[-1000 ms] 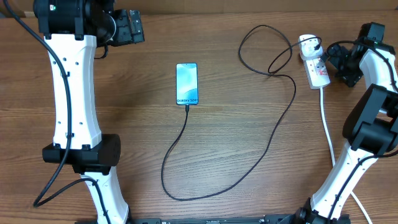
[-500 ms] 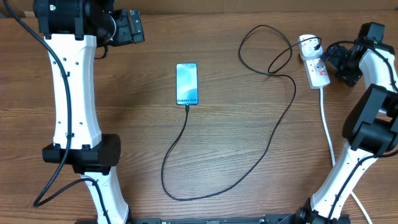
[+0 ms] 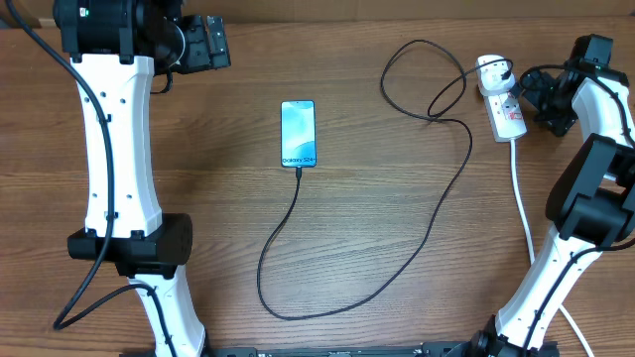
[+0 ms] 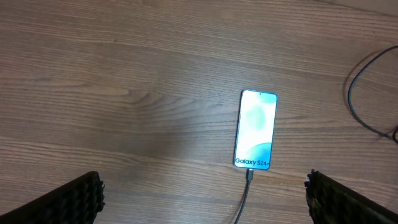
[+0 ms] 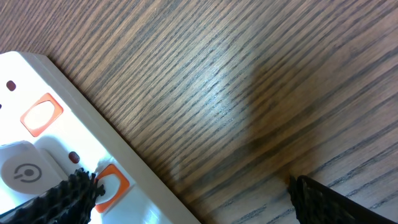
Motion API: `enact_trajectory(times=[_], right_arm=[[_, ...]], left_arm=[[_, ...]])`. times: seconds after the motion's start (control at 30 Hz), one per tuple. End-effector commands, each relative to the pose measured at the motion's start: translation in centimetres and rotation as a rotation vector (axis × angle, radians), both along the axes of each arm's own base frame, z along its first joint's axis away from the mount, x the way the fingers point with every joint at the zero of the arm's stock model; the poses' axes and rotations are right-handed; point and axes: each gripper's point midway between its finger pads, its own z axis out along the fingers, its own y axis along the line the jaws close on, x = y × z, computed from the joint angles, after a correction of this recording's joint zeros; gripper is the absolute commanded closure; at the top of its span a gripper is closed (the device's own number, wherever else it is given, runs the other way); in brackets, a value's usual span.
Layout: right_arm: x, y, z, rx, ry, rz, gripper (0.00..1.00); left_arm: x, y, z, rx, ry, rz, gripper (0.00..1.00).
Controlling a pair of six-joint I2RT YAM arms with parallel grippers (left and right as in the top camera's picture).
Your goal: Plug charger to phone and switch on socket
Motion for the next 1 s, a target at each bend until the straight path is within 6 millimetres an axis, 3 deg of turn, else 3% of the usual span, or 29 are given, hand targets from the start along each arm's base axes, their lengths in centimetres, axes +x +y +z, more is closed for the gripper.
enact_trajectory(times=[0.0,0.2,0.97], right_arm=[[-0.8,1.5,-1.9,0.018,0.052,0.050,0.00],[-1.5,1.7,-2.8,0.026,0.072,0.050,0.00],[-1.5,2.6,-2.8,0.059,0.068,0.097,0.00]], left_arm=[[0.1,-0.1,-0.2,0.006,0.003,0.012,0.00],[0.1,-0.1,-0.2,0.006,0.003,0.012,0.00],[0.1,-0.1,-0.2,0.006,0.003,0.012,0.00]])
